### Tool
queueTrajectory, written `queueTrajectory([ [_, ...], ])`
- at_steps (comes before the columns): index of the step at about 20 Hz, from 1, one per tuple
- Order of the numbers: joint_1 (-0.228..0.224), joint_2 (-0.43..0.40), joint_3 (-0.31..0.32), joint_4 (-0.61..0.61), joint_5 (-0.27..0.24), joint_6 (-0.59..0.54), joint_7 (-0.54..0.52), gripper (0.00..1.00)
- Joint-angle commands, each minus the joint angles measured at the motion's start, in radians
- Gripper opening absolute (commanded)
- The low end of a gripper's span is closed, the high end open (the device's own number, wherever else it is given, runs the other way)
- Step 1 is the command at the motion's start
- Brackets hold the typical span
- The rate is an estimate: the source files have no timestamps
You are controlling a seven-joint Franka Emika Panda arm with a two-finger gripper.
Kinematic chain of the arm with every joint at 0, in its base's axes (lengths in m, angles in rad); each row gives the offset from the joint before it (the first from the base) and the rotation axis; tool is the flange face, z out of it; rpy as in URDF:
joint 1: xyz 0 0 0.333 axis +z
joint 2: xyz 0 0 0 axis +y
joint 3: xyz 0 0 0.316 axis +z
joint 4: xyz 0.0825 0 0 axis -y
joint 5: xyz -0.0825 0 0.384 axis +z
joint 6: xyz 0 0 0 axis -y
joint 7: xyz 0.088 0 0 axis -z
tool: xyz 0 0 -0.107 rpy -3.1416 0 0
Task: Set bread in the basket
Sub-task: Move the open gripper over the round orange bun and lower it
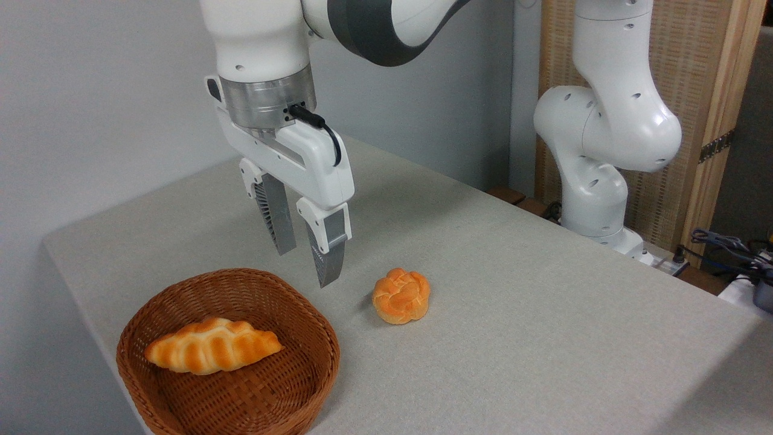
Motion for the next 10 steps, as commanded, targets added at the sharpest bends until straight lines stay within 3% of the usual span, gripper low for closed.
queueTrajectory([
  [1,0.009,-0.04,-0.005,-0.05,-0.009,-0.02,0.024,1.0],
  [6,0.009,-0.097,-0.003,-0.169,-0.008,-0.018,0.124,1.0],
  [10,0.009,-0.119,-0.003,-0.244,-0.005,-0.017,0.129,1.0],
])
